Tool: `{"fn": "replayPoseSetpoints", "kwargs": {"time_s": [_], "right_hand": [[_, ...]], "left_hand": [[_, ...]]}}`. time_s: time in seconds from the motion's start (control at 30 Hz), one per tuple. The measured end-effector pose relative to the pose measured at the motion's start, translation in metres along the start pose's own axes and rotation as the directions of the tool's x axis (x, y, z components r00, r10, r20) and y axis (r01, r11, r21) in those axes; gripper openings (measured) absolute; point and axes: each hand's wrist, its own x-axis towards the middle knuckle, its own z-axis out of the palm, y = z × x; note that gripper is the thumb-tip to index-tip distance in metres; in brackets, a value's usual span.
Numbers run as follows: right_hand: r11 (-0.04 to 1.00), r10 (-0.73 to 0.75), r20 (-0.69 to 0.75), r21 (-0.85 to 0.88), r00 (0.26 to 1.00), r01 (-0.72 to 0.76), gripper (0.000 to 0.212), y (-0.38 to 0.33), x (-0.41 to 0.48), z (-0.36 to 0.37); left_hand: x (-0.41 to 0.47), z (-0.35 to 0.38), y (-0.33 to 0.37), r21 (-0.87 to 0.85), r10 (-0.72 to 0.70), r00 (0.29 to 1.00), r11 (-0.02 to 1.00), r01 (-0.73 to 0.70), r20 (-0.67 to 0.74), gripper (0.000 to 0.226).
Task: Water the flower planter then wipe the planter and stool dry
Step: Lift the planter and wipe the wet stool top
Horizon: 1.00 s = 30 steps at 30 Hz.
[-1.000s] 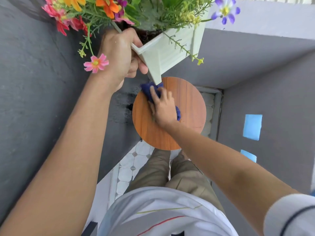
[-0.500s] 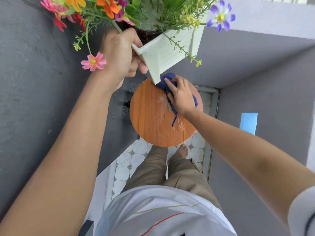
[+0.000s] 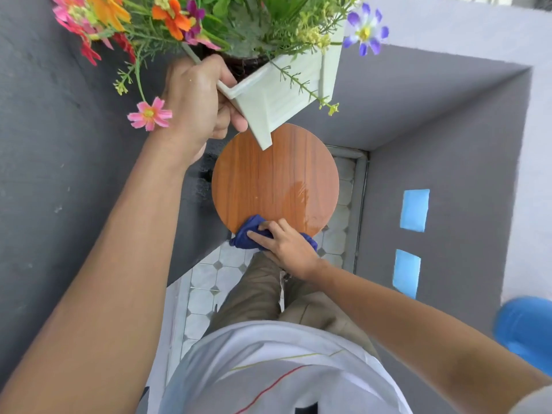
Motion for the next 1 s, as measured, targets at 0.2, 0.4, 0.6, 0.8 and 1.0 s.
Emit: {"fn": "replayPoseSetpoints", "kwargs": {"time_s": [0.2, 0.4, 0.6, 0.8, 1.0], "right_hand": [[0.912, 0.386, -0.255, -0.042, 0.887, -0.409, 0.052, 0.098, 0.014, -0.066], [0.853, 0.485, -0.335, -0.023, 0.808, -0.521, 0.052, 0.095, 0.033, -0.068], [0.997, 0.044, -0.058, -0.054, 0.997, -0.047, 0.056, 0.011, -0.015, -0.011], [0.992, 0.095, -0.092, -0.073, 0.991, -0.102, 0.052, 0.058, -0.017, -0.037], [0.868, 0.459, -0.313, -0.040, 0.832, -0.494, 0.050, 0.114, 0.018, -0.084]], "left_hand": [[-0.003, 0.002, -0.003, 0.007, -0.001, 1.000, 1.000, 0.001, 0.015, 0.044], [-0.010, 0.006, -0.008, 0.022, -0.012, 1.000, 1.000, 0.012, 0.000, 0.041], [-0.015, 0.013, -0.011, 0.029, -0.023, 1.000, 0.999, 0.023, 0.011, 0.043], [-0.021, 0.017, -0.009, 0.059, -0.032, 0.999, 0.998, 0.032, 0.005, 0.028], [-0.022, 0.018, -0.013, 0.058, -0.022, 1.000, 0.998, 0.023, -0.008, 0.032]]}}
